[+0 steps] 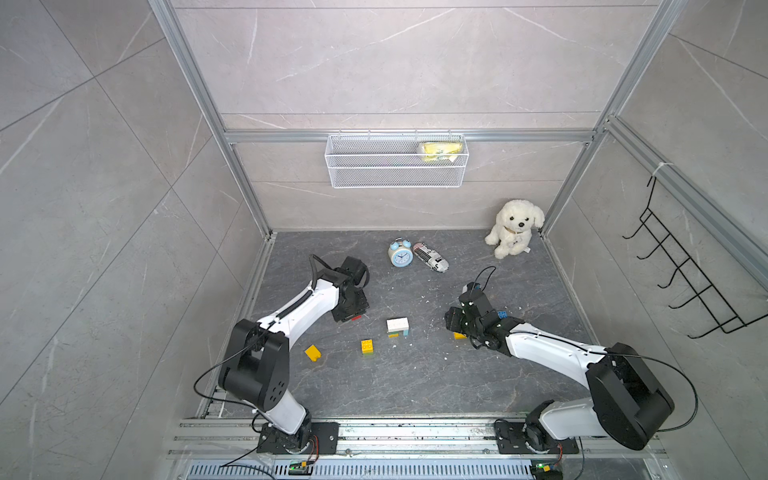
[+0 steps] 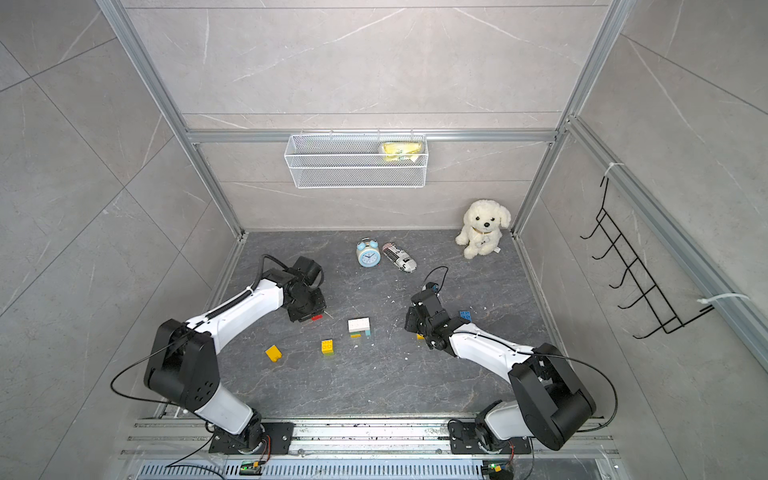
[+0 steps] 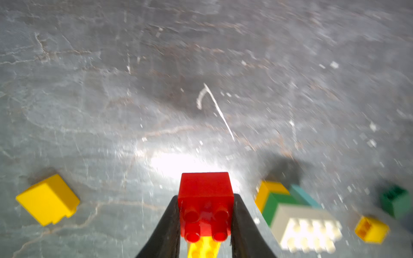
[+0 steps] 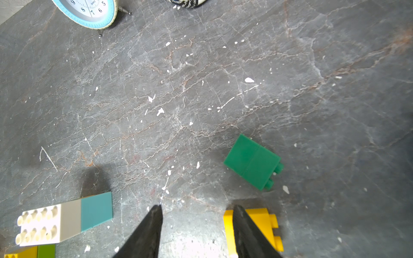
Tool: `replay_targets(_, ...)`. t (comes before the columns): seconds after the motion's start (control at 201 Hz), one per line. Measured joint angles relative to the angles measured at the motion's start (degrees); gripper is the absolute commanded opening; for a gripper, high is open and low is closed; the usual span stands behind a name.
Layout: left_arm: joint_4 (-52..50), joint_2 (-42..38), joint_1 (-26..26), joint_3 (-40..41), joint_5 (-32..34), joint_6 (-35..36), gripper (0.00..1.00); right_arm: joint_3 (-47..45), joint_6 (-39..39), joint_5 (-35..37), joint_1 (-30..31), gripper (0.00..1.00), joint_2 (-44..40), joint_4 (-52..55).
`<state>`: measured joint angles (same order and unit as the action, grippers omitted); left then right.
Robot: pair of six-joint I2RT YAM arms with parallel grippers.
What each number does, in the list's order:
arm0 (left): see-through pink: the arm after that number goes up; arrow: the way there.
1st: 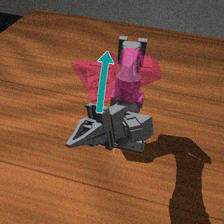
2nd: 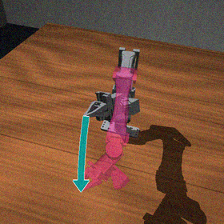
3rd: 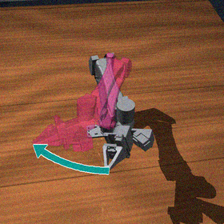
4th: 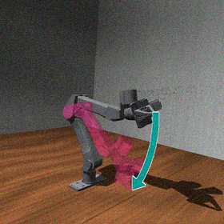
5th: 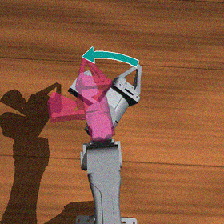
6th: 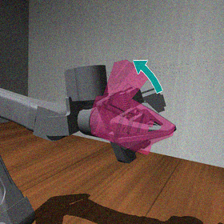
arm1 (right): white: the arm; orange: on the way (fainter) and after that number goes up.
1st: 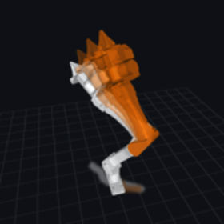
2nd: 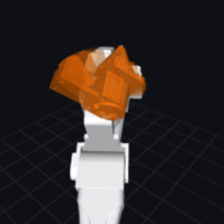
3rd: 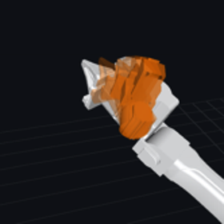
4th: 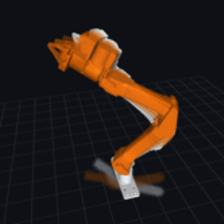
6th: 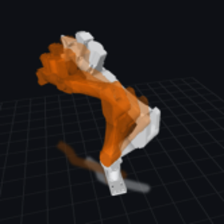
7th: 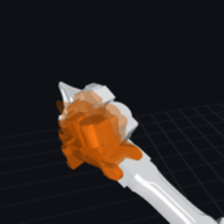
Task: Assemble the letter h with lego
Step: Pick up the lego brick from the center of the board, then assemble the lego brick with the lego brick.
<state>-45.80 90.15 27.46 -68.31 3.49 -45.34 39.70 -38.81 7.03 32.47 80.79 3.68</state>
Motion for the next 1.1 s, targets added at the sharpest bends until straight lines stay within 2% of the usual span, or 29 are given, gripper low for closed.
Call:
replay_targets(0.254,-3.6,-1.7,7.0,1.7,-0.7,0.0,0.17,0.0,0.0,0.0,0.0,0.54,0.0,0.0)
replay_targets(0.498,-4.6,-1.7,8.2,5.6,-1.1,-0.2,0.16,0.0,0.0,0.0,0.0,0.54,0.0,0.0)
replay_targets(1.095,-3.7,0.0,9.8,7.0,-2.6,-1.0,0.16,0.0,0.0,0.0,0.0,0.54,0.2,0.0)
